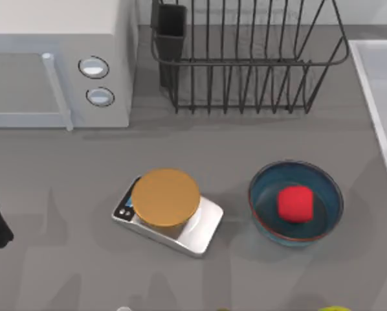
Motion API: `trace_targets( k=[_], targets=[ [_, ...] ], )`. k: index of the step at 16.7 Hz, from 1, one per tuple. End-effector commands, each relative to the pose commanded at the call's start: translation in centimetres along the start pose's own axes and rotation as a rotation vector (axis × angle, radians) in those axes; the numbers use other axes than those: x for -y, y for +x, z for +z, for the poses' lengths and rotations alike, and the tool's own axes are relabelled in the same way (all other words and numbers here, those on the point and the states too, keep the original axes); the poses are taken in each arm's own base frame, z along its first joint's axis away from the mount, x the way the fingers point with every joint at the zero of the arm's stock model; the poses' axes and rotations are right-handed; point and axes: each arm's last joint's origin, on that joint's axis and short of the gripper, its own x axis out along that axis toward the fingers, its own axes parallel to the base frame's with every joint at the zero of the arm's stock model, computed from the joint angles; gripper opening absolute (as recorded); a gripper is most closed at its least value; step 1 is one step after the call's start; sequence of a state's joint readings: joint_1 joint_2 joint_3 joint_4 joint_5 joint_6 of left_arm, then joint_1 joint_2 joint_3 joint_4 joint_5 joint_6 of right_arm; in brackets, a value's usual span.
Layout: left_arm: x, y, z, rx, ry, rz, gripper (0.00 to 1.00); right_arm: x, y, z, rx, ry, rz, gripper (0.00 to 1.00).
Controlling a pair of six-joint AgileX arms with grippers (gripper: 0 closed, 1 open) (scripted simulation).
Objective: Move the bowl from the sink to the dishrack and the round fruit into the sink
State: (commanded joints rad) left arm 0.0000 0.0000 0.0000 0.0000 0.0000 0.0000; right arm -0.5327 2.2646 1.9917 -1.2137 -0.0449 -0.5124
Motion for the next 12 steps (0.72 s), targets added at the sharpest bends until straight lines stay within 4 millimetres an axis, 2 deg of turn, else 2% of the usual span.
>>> trace_targets(
  k=[3,6,9,12],
  targets=[
    [0.0,0.0,0.0,0.000,0.000,0.000,1.00,-0.1,-7.6,-6.1,0.002,0.000,-0.004,0.00],
    [0.0,0.0,0.0,0.000,0.000,0.000,1.00,-1.6,-13.3,-12.4,0.005,0.000,-0.007,0.00],
    [0.0,0.0,0.0,0.000,0.000,0.000,1.00,-3.4,-16.3,-17.2,0.007,0.000,-0.006,0.00],
    [0.0,0.0,0.0,0.000,0.000,0.000,1.00,-4.4,-17.4,-19.4,0.007,0.000,-0.002,0.00]
  ],
)
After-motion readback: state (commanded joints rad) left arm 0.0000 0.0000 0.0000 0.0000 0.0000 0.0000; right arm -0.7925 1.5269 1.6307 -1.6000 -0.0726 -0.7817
